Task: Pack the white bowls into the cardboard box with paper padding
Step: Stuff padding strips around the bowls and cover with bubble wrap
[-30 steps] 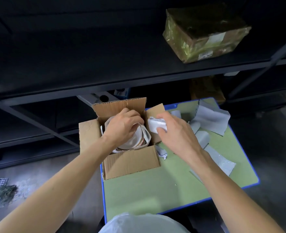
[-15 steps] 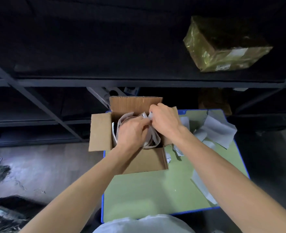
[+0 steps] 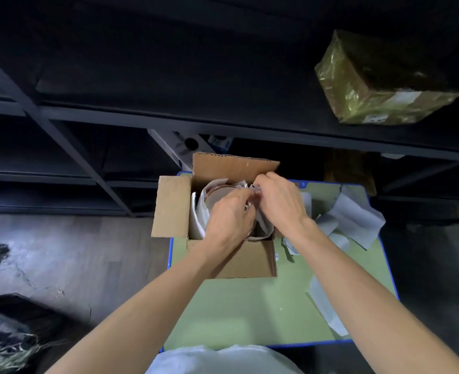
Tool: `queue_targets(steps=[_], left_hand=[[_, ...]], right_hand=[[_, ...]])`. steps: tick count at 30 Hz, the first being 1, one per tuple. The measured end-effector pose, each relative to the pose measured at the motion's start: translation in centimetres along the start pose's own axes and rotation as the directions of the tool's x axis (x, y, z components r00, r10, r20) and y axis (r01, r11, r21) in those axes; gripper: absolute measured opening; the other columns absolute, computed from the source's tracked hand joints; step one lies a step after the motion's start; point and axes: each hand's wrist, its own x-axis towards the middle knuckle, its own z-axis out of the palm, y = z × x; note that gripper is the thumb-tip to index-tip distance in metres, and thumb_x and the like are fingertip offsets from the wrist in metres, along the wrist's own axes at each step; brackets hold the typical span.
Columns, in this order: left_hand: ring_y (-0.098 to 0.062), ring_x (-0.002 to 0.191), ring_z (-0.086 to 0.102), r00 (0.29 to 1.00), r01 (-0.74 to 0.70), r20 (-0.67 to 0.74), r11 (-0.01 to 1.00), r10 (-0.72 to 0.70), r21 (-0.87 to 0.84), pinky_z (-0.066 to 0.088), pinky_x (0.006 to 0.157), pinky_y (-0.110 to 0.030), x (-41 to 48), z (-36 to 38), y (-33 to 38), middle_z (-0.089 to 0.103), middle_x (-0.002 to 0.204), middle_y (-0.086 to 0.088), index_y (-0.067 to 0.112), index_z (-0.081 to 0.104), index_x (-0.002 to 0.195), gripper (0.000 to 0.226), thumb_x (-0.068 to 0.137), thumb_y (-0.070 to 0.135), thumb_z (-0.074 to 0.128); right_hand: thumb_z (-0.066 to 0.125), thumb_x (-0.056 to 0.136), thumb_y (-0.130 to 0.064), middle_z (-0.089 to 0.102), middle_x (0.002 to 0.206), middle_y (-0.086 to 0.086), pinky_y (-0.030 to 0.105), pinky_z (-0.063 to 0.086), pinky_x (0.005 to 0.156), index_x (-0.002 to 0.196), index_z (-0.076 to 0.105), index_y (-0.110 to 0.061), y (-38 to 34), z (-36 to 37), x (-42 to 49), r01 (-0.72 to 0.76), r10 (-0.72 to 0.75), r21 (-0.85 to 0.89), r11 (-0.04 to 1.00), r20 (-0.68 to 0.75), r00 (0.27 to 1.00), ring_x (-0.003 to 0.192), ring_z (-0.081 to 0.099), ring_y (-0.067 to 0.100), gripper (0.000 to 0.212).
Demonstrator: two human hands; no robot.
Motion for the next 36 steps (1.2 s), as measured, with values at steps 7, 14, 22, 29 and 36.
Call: queue_targets(steps=[7, 14, 22, 29, 36], left_hand=[[-0.018, 0.079, 0.061, 0.999, -0.037, 0.031, 0.998, 0.035, 0.057, 0.050, 0.067, -0.034, -0.5, -0.3, 0.6, 0.068, 0.092, 0.003, 0.024, 0.066, 0.103, 0.018, 0.090, 0.030, 0.055], [-0.016, 0.070, 0.052, 0.989, -0.071, 0.135, 0.997, 0.068, 0.013, 0.044, 0.059, -0.031, -0.5, 0.2, 1.3, 0.063, 0.080, 0.004, 0.027, 0.064, 0.098, 0.019, 0.081, 0.031, 0.056], [-0.016, 0.064, 0.051, 0.997, 0.033, 0.069, 0.997, -0.028, -0.069, 0.041, 0.060, -0.031, -0.6, 0.6, 1.1, 0.060, 0.068, 0.002, 0.013, 0.062, 0.077, 0.011, 0.087, 0.016, 0.059], [-0.018, 0.064, 0.050, 0.997, 0.038, 0.069, 0.999, -0.036, -0.025, 0.044, 0.058, -0.038, -0.9, 0.2, 1.4, 0.058, 0.068, 0.004, 0.016, 0.059, 0.078, 0.010, 0.087, 0.016, 0.055], [-0.012, 0.067, 0.058, 0.997, 0.014, 0.082, 0.998, -0.010, -0.057, 0.049, 0.064, -0.041, -1.7, -0.4, 1.5, 0.063, 0.070, 0.009, 0.025, 0.063, 0.085, 0.019, 0.098, 0.033, 0.053]], right_hand=[[0.061, 0.089, -0.011, 0.063, 0.083, -0.002, 0.035, 0.039, 0.063, 0.099, 0.060, -0.017, 1.1, -0.8, -2.0, 0.070, -0.066, 0.020, 0.997, -0.153, 0.986, 0.086, 0.053, 0.025, 0.012], [0.054, 0.092, -0.008, 0.068, 0.094, -0.014, 0.026, 0.030, 0.062, 0.098, 0.076, -0.028, 2.6, -1.1, -1.8, 0.128, -0.128, 0.048, 0.991, 0.009, 0.992, 0.096, 0.041, 0.014, 0.030], [0.047, 0.085, -0.006, 0.062, 0.095, -0.009, 0.034, 0.038, 0.063, 0.090, 0.068, -0.024, 2.3, -0.7, -1.8, 0.109, -0.100, -0.050, 0.993, 0.157, 0.983, 0.092, 0.036, 0.018, 0.029], [0.051, 0.089, -0.008, 0.062, 0.097, -0.011, 0.032, 0.043, 0.073, 0.093, 0.068, -0.023, 2.1, -1.0, -2.3, 0.151, -0.145, -0.051, 0.987, 0.100, 0.984, 0.097, 0.040, 0.018, 0.023], [0.050, 0.092, -0.005, 0.066, 0.107, -0.007, 0.039, 0.052, 0.071, 0.104, 0.074, -0.017, 6.3, -1.6, -5.8, 0.079, -0.065, 0.119, 0.990, -0.115, 0.991, 0.097, 0.050, 0.019, 0.030]])
